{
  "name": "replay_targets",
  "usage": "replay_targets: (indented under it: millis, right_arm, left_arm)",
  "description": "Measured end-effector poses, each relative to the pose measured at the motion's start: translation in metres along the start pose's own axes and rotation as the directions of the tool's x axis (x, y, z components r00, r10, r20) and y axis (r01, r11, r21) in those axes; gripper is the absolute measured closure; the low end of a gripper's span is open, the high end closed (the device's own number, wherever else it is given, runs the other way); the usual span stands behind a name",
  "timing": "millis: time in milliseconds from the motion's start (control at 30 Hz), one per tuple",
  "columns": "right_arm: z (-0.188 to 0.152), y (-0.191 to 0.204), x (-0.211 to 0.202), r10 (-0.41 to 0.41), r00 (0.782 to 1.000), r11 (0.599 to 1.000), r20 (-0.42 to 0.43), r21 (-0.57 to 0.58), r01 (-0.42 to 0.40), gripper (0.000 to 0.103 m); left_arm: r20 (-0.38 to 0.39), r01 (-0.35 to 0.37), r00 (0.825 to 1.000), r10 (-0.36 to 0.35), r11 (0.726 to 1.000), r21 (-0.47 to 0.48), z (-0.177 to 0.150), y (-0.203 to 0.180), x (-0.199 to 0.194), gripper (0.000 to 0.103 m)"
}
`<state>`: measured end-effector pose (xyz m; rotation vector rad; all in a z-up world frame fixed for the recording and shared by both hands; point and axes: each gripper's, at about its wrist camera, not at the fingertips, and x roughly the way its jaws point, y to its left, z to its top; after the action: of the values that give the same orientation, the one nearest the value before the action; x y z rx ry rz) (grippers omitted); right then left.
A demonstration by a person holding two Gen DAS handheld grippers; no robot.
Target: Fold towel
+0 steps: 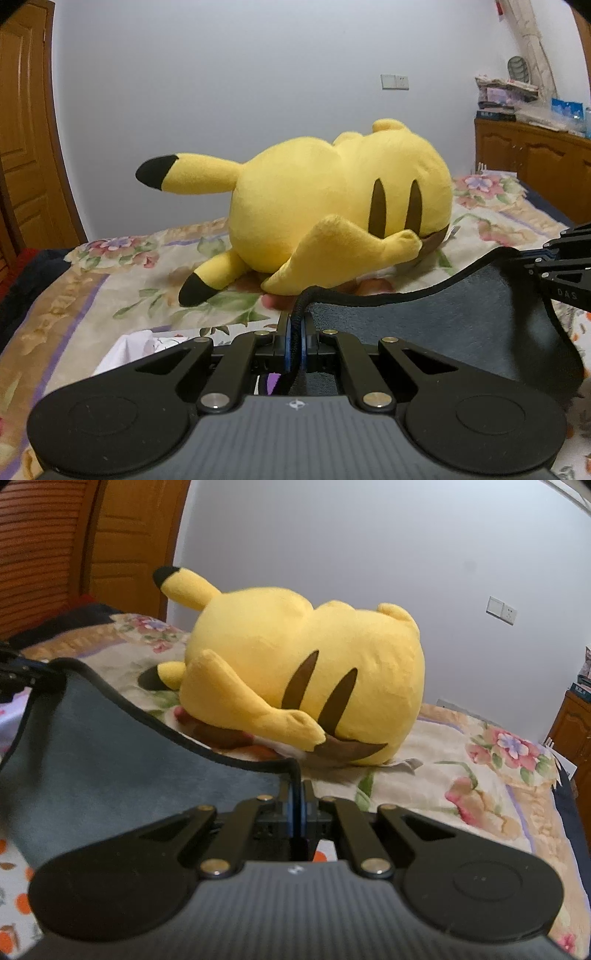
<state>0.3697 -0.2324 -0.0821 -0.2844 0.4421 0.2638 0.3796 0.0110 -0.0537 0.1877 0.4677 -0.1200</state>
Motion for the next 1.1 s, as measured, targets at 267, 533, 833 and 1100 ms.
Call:
replay_targets:
  millis: [267, 533, 833, 1100]
  right_arm:
    - [-0.006, 0.003, 0.027, -0.011, 0.998, 1.000, -0.057, 0.027, 0.012, 0.099]
    - [-0.019, 0.007, 0.043, -0.033, 0.991, 0.998, -0.133, 0.052, 0.040, 0.099]
    - [-0.019, 0.011, 0.049, -0.062, 0.985, 0.997, -0.163, 0.042, 0.070, 0.095]
    - [-0.019, 0.008, 0.038, -0.061, 0.986, 0.994, -0.156, 0.075, 0.073, 0.053]
  left_arm:
    - [-0.039, -0.014, 0.999, 0.013, 1.000, -0.002, -0.009, 0.003, 0.029, 0.097]
    - [-0.078, -0.023, 0.997, 0.022, 1.000, -0.013, -0.025, 0.001, 0.048, 0.097]
    - [-0.107, -0.026, 0.994, 0.023, 0.999, -0.025, -0.029, 0.001, 0.059, 0.095]
    - [-0.139, -0.007, 0.990, 0.004, 1.000, -0.026, -0.036, -0.005, 0.055, 0.062]
